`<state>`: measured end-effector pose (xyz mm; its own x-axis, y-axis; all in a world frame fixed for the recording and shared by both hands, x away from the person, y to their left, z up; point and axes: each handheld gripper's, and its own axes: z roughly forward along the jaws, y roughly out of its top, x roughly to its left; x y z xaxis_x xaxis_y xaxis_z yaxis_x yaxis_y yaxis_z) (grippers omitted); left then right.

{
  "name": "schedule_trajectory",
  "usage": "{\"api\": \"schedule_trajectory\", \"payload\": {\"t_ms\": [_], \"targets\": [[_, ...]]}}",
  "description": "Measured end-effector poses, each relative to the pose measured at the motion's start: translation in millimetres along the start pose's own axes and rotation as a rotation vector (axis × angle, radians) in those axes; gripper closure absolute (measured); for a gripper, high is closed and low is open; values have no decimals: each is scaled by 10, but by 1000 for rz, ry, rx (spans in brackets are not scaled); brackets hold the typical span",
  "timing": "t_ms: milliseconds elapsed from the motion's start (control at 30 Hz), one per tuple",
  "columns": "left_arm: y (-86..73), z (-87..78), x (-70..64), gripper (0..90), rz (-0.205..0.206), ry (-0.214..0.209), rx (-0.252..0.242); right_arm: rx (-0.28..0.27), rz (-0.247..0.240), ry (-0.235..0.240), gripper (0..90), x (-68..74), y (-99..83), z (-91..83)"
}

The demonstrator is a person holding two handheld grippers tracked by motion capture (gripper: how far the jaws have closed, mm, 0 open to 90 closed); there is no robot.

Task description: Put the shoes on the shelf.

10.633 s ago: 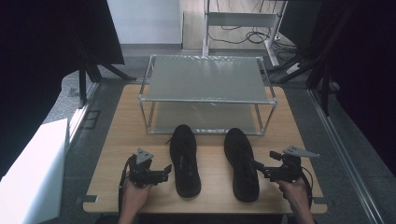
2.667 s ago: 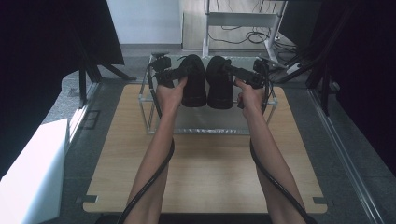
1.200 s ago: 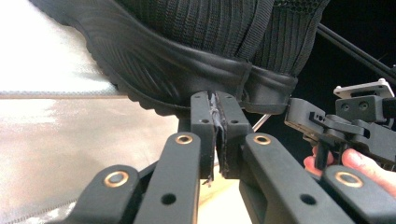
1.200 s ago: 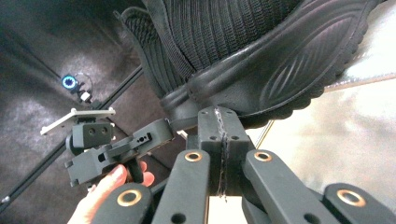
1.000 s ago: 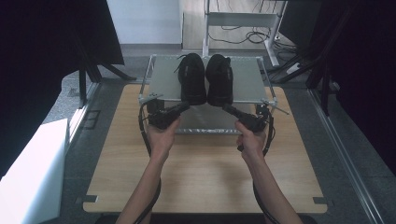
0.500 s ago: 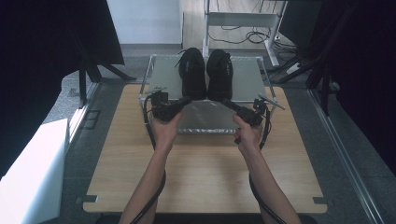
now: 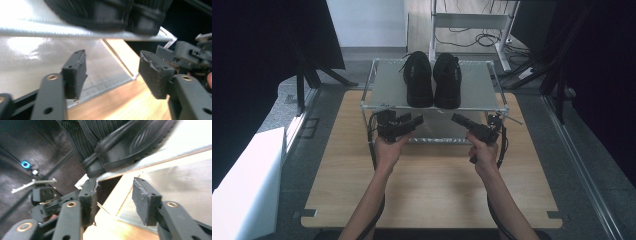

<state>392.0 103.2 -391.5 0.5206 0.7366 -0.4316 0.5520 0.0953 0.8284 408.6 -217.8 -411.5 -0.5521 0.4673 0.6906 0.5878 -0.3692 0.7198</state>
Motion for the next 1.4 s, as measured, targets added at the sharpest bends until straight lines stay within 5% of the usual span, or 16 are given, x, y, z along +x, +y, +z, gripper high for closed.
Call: {"api": "schedule_trajectory", "payload": {"t_ms": [267,467,767,1100,1400], "targets": [[-84,-141,-103,225,70,23,36,58,-193,-60,400,109,-89,-104],[-165,-312,-222,141,187,82,77,121,-344,-103,291,218,-181,-184],[-393,-519,-244,75,246,154,118,242,-491,-180,155,337,-271,-383],[-648,-673,-268,0,355,229,173,317,-544,-228,118,300,-433,-676],[-872,-832,-178,0,346,234,179,349,-577,-284,72,254,-539,-962]]}}
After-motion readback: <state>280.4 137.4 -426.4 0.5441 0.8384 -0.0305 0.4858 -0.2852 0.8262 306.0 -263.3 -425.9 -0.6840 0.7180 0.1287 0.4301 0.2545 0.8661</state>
